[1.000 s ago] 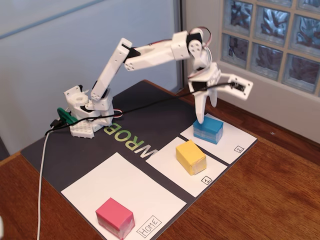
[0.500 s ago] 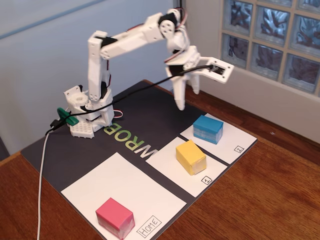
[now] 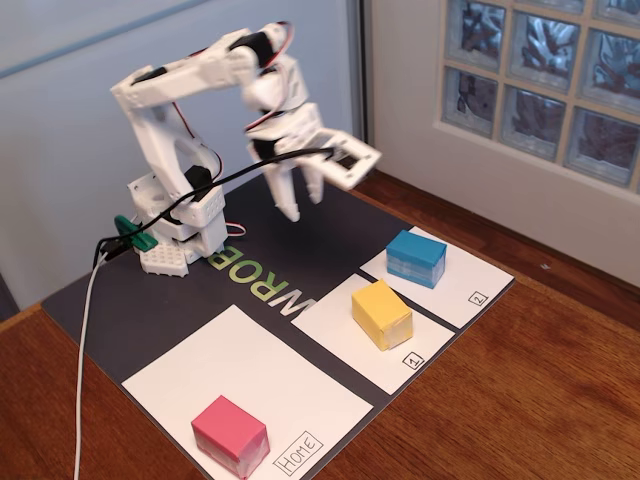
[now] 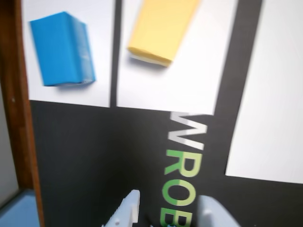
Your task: Move box blue to zone 2
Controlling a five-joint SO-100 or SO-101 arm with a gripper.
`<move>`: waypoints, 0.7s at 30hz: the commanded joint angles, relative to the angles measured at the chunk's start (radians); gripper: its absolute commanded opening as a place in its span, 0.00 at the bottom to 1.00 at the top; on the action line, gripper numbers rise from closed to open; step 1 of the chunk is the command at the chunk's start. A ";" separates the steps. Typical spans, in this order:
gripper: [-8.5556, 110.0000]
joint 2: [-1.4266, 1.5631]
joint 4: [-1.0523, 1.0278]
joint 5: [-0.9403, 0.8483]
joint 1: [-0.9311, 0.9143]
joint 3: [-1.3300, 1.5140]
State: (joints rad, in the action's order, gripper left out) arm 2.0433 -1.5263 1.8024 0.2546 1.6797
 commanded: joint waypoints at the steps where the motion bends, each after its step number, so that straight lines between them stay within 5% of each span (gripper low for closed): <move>1: 0.15 0.126 0.011 -0.032 -0.072 0.080; 6: 0.07 0.305 0.011 -0.109 -0.190 0.256; 21: 0.07 0.842 -0.077 -0.342 -0.407 0.749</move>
State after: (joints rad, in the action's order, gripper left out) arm 2.8348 -1.6015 1.4742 -0.1427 2.4068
